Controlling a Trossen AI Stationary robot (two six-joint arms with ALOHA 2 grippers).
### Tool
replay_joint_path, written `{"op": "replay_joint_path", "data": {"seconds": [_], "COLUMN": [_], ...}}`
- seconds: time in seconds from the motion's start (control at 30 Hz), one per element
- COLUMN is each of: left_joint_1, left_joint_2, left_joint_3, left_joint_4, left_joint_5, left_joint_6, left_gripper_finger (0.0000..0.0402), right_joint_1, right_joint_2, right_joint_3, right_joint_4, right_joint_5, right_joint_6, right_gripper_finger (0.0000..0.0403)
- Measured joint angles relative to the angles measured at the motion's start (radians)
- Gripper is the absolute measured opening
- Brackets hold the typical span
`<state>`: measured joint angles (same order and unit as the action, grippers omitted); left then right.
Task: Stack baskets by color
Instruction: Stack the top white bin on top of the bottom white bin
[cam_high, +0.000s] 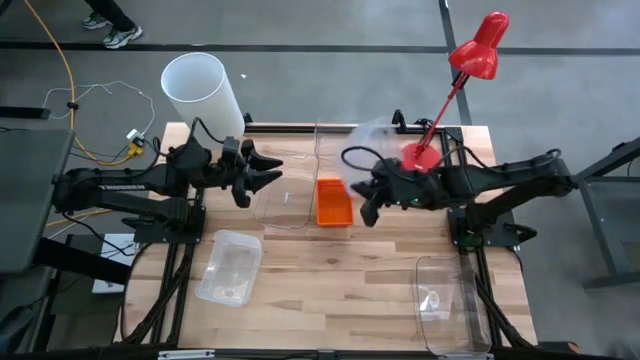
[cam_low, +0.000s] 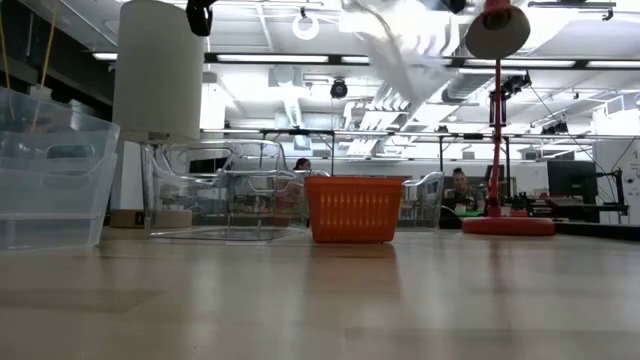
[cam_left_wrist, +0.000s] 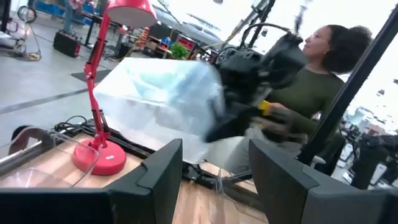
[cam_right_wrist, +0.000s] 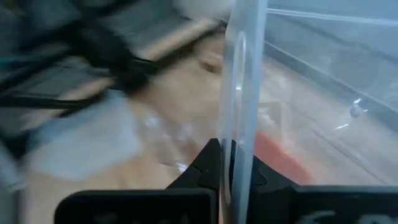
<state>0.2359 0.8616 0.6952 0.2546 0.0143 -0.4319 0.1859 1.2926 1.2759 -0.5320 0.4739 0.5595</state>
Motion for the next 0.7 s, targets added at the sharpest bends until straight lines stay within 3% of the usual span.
{"op": "replay_joint_path", "data": {"seconds": [0.27,0.47,0.7], "left_joint_1": [-0.001,-0.001,-0.001], "left_joint_2": [0.0,0.0,0.0], "left_joint_3": [0.0,0.0,0.0], "left_joint_4": [-0.002,-0.003,-0.003], "left_joint_5": [0.0,0.0,0.0], "left_joint_6": [-0.007,0.011,0.056], "left_gripper_finger": [0.0172,0.0172,0.0172], "right_joint_1": [0.085,0.184,0.222], "right_joint_2": [0.206,0.45,0.746], "right_joint_3": [0.108,0.309,0.628], "right_joint_4": [0.139,0.156,0.155], "right_joint_5": [-0.269,-0.278,-0.243], "right_joint_6": [-0.051,-0.091,-0.215], "right_gripper_finger": [0.0,0.0,0.0]}}
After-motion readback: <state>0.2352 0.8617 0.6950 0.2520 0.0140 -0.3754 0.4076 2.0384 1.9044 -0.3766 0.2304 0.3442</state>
